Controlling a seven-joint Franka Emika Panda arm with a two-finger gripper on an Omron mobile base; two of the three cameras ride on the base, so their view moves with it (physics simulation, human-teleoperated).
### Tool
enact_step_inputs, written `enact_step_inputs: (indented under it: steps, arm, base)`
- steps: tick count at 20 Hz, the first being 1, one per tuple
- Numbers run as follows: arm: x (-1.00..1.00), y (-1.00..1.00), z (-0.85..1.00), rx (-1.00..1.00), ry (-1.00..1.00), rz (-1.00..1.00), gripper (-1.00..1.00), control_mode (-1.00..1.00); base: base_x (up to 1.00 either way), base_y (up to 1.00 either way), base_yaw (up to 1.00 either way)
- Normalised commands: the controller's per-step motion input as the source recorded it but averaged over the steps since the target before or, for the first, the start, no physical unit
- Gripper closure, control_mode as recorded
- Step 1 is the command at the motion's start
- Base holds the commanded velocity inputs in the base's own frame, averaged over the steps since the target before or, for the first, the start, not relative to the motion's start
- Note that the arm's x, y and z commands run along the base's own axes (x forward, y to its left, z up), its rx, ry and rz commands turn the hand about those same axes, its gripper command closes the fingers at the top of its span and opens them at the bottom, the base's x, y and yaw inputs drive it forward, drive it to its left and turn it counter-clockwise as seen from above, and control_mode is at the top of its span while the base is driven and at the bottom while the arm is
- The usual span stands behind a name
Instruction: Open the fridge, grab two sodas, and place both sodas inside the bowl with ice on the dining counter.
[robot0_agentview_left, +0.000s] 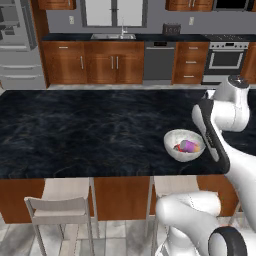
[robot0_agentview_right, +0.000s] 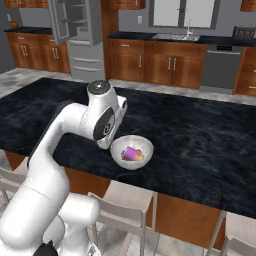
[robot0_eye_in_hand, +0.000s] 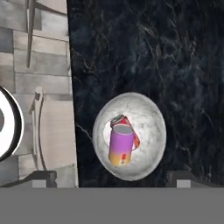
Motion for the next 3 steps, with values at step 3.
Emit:
enact_step_inputs:
  steps: [3]
  arm:
    - [-0.67, 0.13, 0.55, -0.01, -0.07, -0.10, -1.00, -1.00]
  base:
    - [0.00, 0.00, 0.00]
